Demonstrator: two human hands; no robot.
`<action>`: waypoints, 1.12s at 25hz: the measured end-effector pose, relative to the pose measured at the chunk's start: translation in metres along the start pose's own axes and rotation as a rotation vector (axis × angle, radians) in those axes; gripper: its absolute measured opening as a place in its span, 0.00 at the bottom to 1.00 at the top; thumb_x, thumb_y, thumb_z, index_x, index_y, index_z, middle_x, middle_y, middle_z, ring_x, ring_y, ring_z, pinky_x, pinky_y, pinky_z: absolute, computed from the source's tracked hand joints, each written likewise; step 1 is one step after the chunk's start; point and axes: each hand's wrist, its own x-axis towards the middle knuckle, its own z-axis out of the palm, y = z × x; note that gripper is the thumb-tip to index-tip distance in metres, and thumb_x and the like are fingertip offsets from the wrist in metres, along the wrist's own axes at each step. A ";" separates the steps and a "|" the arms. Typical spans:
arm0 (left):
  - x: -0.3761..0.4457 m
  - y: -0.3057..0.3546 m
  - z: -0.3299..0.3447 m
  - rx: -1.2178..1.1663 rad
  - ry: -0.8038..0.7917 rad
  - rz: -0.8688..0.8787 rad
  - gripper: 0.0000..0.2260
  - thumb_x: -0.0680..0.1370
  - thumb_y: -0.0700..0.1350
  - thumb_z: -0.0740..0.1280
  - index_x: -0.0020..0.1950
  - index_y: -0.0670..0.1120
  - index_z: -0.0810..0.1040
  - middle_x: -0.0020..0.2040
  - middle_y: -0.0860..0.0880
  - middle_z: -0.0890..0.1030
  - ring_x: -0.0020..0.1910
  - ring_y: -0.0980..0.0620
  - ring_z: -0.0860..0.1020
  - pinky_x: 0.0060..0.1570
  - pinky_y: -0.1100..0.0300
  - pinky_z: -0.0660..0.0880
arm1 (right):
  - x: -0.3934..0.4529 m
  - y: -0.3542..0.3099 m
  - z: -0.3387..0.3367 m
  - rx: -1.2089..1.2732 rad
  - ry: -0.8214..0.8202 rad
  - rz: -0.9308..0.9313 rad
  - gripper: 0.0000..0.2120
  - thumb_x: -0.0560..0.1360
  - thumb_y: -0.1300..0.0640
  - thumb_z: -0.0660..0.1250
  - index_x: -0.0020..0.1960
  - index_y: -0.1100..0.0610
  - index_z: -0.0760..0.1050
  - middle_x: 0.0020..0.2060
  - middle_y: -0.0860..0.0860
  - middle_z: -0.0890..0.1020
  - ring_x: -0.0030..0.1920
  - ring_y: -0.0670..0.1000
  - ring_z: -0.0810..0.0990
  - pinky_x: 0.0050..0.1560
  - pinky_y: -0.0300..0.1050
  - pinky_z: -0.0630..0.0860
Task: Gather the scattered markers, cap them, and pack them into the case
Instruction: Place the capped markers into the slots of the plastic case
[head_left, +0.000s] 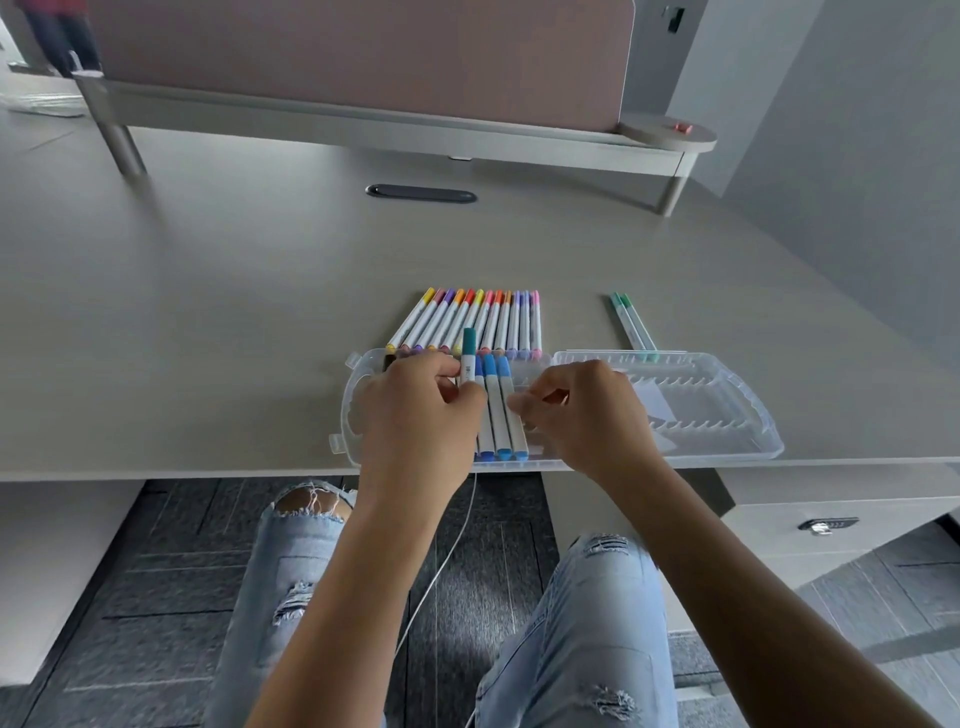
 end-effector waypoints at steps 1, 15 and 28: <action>0.000 0.003 0.002 0.015 -0.009 0.011 0.09 0.77 0.42 0.69 0.55 0.45 0.85 0.38 0.53 0.82 0.34 0.60 0.76 0.32 0.74 0.68 | -0.001 0.002 0.000 0.026 0.017 -0.008 0.08 0.76 0.45 0.74 0.41 0.47 0.84 0.32 0.40 0.83 0.33 0.39 0.79 0.34 0.37 0.70; 0.000 0.021 0.069 0.411 -0.051 0.099 0.11 0.80 0.49 0.64 0.59 0.49 0.81 0.49 0.50 0.83 0.51 0.46 0.79 0.53 0.50 0.69 | -0.005 0.037 -0.015 0.298 0.192 0.053 0.14 0.79 0.52 0.68 0.36 0.53 0.81 0.26 0.48 0.81 0.28 0.51 0.82 0.35 0.49 0.81; -0.010 0.011 0.077 0.459 0.022 0.174 0.06 0.81 0.48 0.68 0.51 0.48 0.83 0.41 0.51 0.84 0.46 0.47 0.78 0.51 0.51 0.70 | -0.002 0.045 -0.019 0.434 0.166 0.067 0.15 0.79 0.52 0.69 0.39 0.60 0.83 0.25 0.51 0.76 0.28 0.49 0.72 0.32 0.45 0.71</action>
